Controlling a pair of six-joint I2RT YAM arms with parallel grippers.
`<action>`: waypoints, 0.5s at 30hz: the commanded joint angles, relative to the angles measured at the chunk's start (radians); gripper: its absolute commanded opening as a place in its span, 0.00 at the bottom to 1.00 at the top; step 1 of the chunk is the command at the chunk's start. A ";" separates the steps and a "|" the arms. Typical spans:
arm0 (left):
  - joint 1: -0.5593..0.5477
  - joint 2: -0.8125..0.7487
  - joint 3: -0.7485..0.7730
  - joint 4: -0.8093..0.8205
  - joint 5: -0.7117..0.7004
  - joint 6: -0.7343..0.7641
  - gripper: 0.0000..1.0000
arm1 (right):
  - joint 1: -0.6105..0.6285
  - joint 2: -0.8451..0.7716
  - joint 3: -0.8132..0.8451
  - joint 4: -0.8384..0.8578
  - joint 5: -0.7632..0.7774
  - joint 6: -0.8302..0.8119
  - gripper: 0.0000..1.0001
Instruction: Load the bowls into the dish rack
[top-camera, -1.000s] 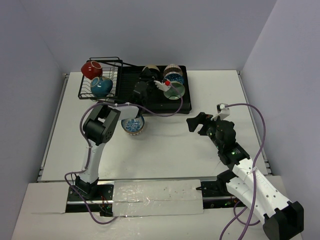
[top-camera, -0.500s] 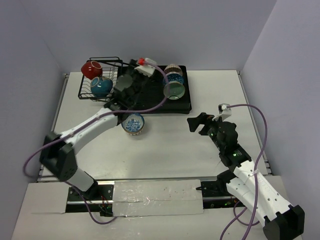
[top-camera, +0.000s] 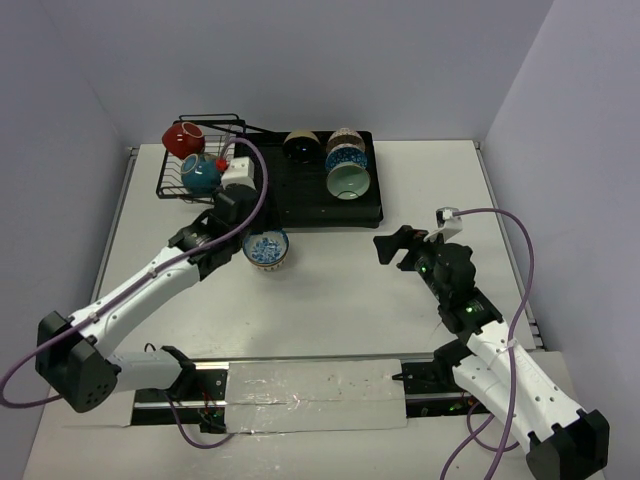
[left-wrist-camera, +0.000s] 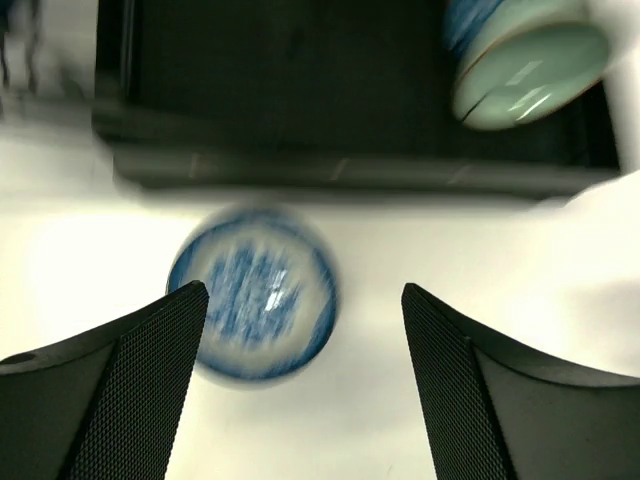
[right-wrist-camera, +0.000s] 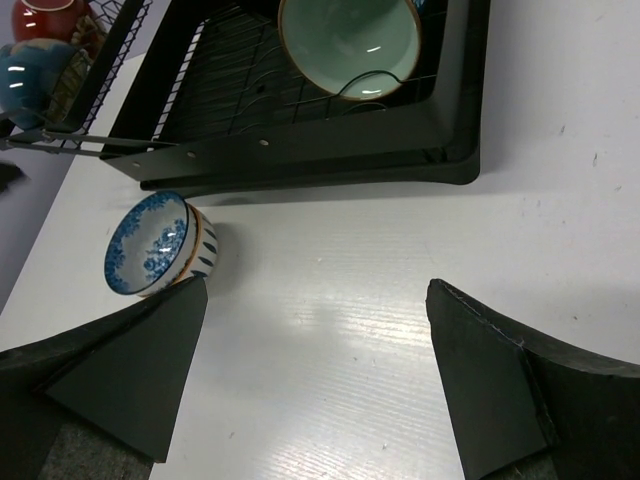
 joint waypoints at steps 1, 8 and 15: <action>0.006 0.044 -0.033 -0.234 0.013 -0.231 0.83 | 0.007 0.002 0.016 0.044 -0.012 -0.002 0.98; 0.050 0.131 -0.105 -0.257 0.065 -0.295 0.77 | 0.008 -0.013 0.010 0.034 0.002 -0.005 0.98; 0.145 0.134 -0.189 -0.136 0.134 -0.308 0.67 | 0.007 -0.015 0.004 0.032 0.000 -0.006 0.98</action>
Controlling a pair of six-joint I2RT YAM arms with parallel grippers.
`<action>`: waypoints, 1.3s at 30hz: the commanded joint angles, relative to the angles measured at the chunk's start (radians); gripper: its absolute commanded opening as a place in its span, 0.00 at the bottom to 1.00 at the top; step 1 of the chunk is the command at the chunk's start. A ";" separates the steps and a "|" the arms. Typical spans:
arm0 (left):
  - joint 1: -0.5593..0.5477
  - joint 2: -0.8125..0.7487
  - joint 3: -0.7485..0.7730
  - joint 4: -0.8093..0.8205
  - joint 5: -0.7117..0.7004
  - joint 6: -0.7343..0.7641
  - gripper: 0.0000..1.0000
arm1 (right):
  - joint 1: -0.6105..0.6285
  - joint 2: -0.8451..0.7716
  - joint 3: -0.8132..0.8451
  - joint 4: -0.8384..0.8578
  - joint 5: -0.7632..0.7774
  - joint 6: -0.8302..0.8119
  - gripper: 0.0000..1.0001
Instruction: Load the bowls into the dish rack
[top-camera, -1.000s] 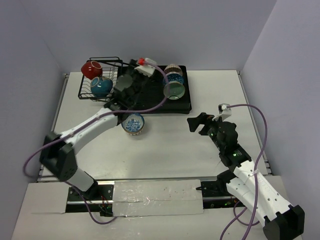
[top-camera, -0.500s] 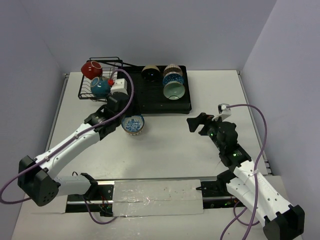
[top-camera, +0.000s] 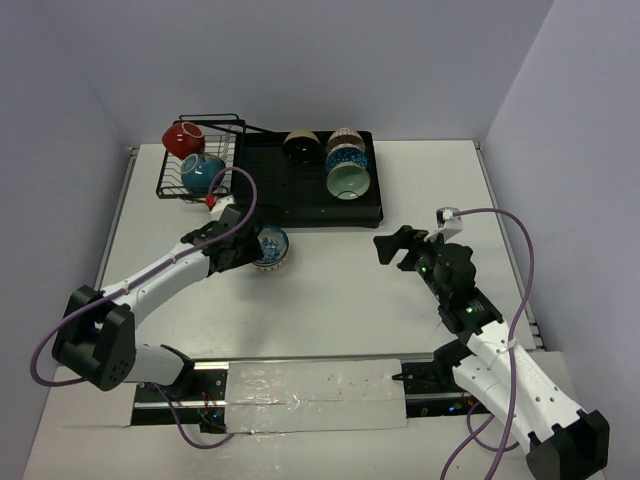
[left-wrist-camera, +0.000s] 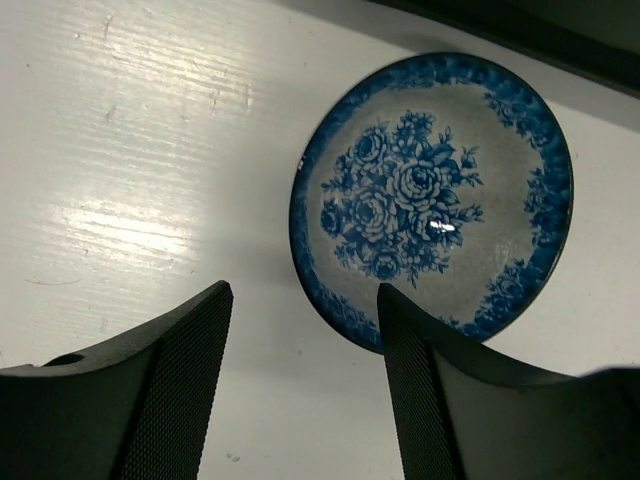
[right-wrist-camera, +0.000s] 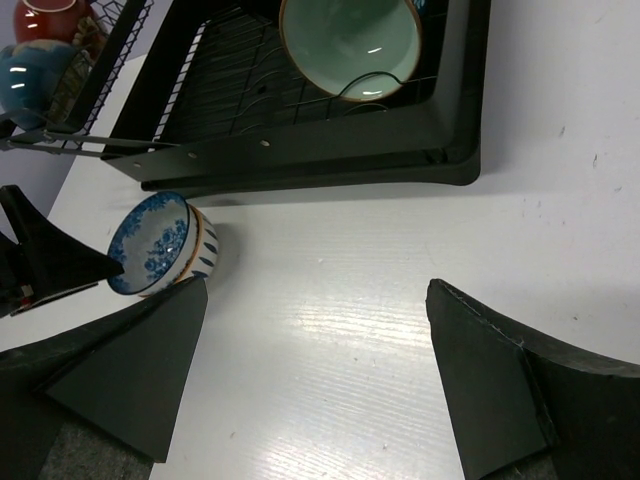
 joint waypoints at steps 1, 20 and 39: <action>0.031 0.002 -0.005 0.092 0.048 -0.024 0.64 | 0.008 -0.012 0.001 0.037 0.004 -0.006 0.98; 0.064 0.102 0.080 0.080 0.049 0.032 0.35 | 0.007 0.015 -0.006 0.045 -0.004 -0.006 0.97; 0.077 0.160 0.164 -0.033 0.049 0.068 0.19 | 0.007 0.008 -0.006 0.045 -0.002 -0.005 0.97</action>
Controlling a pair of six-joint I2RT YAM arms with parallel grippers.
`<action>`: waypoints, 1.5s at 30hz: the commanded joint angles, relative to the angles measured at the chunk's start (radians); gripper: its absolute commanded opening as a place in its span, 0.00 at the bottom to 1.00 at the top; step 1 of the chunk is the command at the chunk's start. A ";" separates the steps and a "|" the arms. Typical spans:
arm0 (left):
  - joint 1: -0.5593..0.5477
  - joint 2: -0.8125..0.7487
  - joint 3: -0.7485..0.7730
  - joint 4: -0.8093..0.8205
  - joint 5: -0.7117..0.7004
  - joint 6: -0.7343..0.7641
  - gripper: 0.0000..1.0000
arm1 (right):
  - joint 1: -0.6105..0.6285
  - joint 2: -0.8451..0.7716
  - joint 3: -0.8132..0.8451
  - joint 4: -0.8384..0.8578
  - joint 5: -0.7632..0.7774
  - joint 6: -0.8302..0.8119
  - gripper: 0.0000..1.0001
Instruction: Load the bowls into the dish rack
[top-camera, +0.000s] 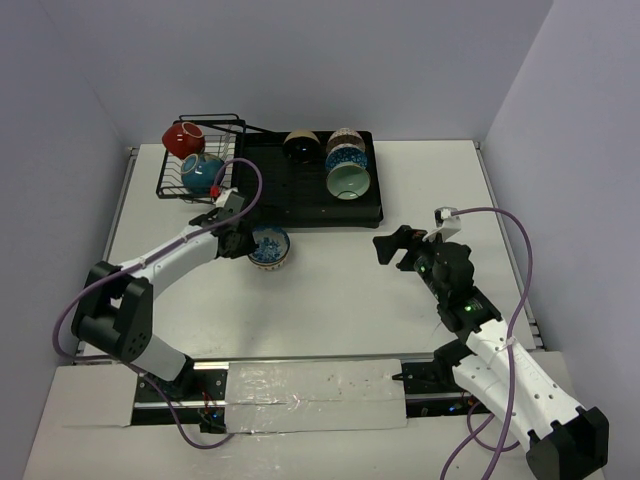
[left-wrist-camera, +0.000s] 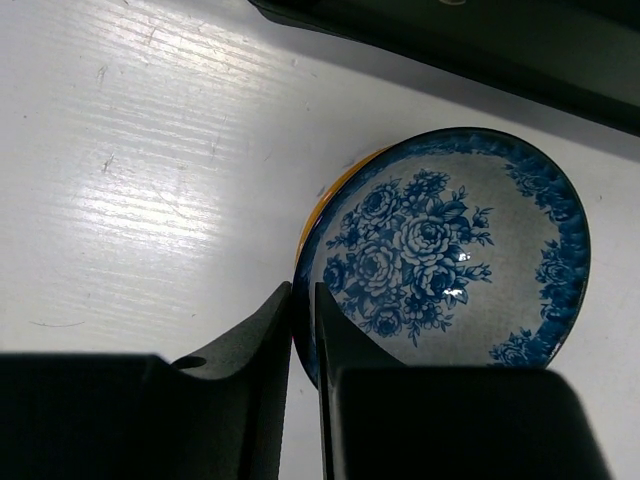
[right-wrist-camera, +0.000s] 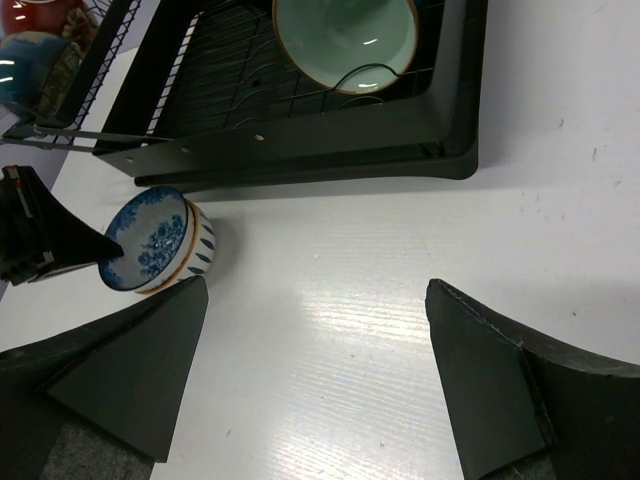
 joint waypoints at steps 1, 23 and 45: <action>0.007 0.011 0.069 -0.043 0.025 0.023 0.19 | 0.008 -0.011 -0.007 0.044 -0.003 -0.005 0.97; 0.038 0.010 0.117 -0.106 0.097 0.069 0.00 | 0.007 -0.017 -0.012 0.046 -0.002 -0.005 0.97; -0.047 -0.141 0.367 0.244 0.004 0.861 0.00 | 0.008 -0.036 0.002 0.027 0.018 -0.008 0.97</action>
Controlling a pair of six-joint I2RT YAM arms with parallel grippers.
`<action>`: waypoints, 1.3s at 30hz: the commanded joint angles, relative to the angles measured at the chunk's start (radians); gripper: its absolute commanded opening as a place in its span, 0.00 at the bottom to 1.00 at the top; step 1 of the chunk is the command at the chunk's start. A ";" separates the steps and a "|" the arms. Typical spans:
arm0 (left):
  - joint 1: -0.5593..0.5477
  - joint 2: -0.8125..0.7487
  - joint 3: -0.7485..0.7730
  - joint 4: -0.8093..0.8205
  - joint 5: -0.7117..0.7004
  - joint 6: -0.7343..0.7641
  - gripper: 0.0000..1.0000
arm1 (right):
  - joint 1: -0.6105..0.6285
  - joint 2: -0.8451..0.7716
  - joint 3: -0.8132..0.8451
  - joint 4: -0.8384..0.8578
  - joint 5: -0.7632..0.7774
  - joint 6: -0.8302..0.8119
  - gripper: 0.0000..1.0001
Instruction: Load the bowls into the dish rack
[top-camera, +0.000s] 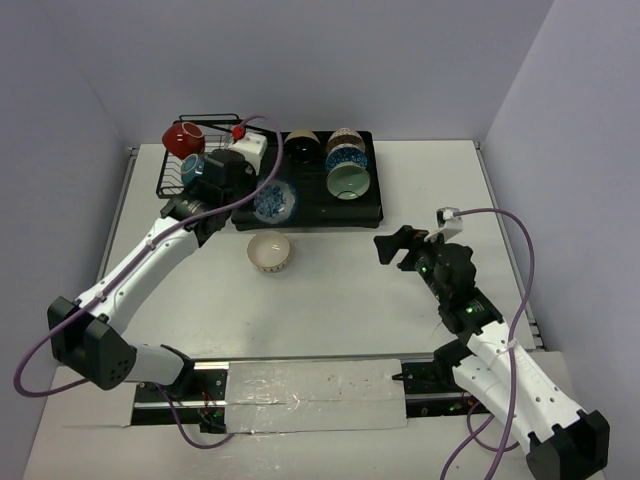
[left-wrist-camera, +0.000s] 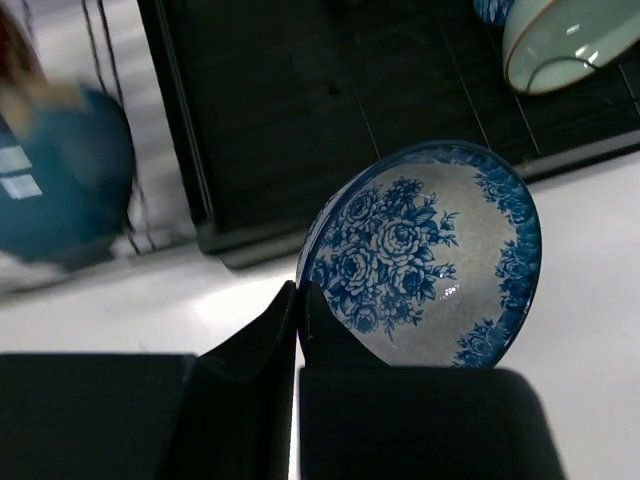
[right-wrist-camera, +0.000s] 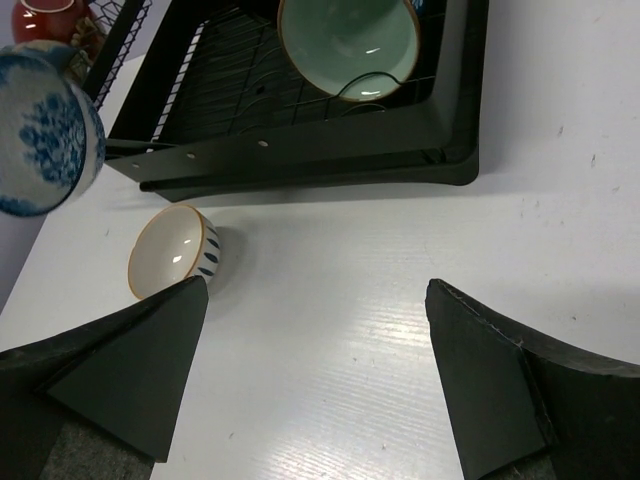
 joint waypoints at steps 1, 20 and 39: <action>-0.020 0.052 0.097 0.282 -0.088 0.304 0.00 | 0.007 -0.022 0.005 0.027 0.018 -0.008 0.98; -0.032 0.451 0.098 1.089 0.007 0.907 0.00 | 0.004 -0.091 0.137 -0.130 0.187 -0.052 1.00; -0.044 0.684 0.002 1.580 0.036 1.166 0.00 | 0.002 -0.071 0.110 -0.133 0.219 -0.066 1.00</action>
